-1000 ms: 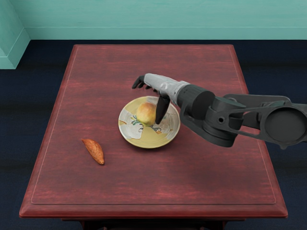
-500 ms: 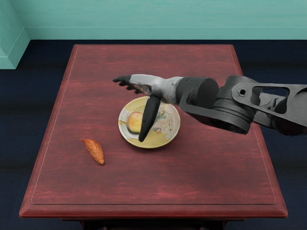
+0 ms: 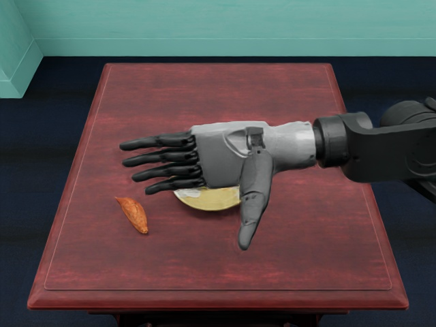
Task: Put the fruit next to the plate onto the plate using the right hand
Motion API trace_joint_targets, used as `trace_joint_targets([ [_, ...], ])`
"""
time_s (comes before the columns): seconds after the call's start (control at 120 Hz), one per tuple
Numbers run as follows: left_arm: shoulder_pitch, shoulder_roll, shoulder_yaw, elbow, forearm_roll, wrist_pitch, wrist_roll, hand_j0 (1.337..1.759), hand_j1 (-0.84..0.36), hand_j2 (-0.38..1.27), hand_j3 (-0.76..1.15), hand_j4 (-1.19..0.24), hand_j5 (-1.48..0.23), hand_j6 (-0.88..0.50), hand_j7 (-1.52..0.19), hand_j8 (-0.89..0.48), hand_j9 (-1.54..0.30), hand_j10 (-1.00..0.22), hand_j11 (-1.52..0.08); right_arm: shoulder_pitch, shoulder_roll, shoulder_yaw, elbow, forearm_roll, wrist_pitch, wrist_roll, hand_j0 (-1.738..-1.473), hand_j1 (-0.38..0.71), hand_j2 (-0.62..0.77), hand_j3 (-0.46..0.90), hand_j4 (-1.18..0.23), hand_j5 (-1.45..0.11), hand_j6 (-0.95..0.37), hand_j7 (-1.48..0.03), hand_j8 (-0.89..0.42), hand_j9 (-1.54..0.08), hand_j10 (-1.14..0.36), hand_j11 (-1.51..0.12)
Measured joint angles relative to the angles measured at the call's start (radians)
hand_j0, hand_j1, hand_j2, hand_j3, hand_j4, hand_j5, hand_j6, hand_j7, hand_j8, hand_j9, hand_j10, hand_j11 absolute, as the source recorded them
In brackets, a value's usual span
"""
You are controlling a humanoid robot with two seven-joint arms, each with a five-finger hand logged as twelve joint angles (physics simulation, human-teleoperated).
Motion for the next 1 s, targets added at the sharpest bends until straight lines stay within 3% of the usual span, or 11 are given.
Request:
trace_joint_targets([
  [0.133,0.0,0.0,0.0,0.0,0.0,0.0,0.0,1.658,0.34,0.0,0.0,-0.01,-0.01,-0.01,-0.01,-0.01,-0.01,-0.01,-0.01,-0.072,-0.173,-0.002,-0.042,0.131,0.037,0.0,-1.658,-0.35,0.0,0.0,0.0,0.0,0.0,0.0,0.0,0.0,0.0,0.0],
  [0.35,0.0,0.0,0.0,0.0,0.0,0.0,0.0,1.658,0.34,0.0,0.0,-0.01,-0.01,-0.01,-0.01,-0.01,-0.01,-0.01,-0.01,-0.124,-0.324,-0.016,-0.071,0.212,0.05,0.0,-1.658,-0.35,0.0,0.0,0.0,0.0,0.0,0.0,0.0,0.0,0.0,0.0],
  [1.0,-0.003,0.0,0.0,0.0,0.0,0.0,0.0,1.658,0.34,0.0,0.0,-0.01,-0.01,-0.01,-0.01,-0.01,-0.01,-0.01,-0.01,-0.135,-0.548,-0.057,-0.171,0.287,0.052,0.0,-1.658,-0.35,0.0,0.0,0.0,0.0,0.0,0.0,0.0,0.0,0.0,0.0],
])
